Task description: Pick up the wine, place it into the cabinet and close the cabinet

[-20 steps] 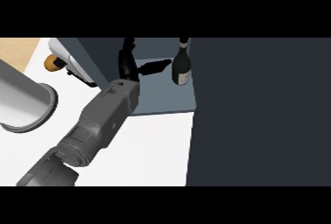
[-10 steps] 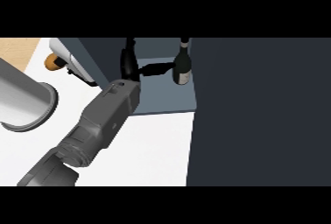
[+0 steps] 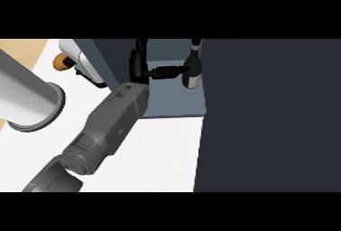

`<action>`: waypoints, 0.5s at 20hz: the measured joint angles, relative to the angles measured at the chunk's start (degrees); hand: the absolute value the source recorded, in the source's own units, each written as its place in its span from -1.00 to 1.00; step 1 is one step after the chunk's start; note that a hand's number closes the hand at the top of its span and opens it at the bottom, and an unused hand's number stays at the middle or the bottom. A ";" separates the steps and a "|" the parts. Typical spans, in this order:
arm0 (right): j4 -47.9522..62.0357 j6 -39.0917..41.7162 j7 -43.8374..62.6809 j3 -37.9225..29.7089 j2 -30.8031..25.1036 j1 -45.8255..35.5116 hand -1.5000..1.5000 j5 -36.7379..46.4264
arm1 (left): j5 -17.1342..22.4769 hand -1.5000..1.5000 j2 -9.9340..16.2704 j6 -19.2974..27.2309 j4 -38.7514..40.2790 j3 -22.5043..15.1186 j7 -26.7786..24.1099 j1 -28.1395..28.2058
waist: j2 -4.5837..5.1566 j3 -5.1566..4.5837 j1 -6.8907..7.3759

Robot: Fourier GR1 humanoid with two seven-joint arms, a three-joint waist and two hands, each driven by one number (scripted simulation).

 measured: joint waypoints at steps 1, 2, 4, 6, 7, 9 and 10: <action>-0.02 -0.01 -0.08 -0.09 -0.02 0.11 -1.00 0.01 | 0.06 -1.00 -0.23 0.14 -1.23 -0.10 -0.53 0.58 | -0.10 0.00 0.13; -0.12 -0.32 0.08 0.25 0.13 0.18 -1.00 0.04 | 0.02 -1.00 -0.05 -0.52 -2.02 0.03 -1.35 1.27 | -0.18 0.00 0.30; -0.11 -0.70 0.35 0.28 0.25 0.04 -1.00 0.12 | -0.38 -1.00 -0.27 -0.77 -4.62 -0.23 -1.14 2.40 | -0.43 0.01 1.03; -0.24 -0.95 0.65 0.21 0.12 0.18 -1.00 0.13 | -0.62 -1.00 -0.28 -1.15 -6.97 -0.37 -0.54 3.41 | -0.56 0.01 1.37; -0.19 -1.18 0.42 0.59 0.36 0.38 -1.00 0.21 | -0.81 -1.00 -0.16 -1.58 -8.37 -0.57 -0.28 4.34 | -0.63 0.02 1.54; -0.22 -1.35 0.32 0.75 0.27 0.54 -1.00 0.30 | -1.07 -1.00 -0.15 -1.72 -11.34 -0.90 0.38 5.62 | -0.74 0.02 1.80; -0.25 -1.34 0.07 0.82 0.17 1.00 -1.00 0.33 | -1.31 -1.00 -0.33 -1.66 -13.04 -1.28 0.21 7.07 | -0.85 0.03 1.97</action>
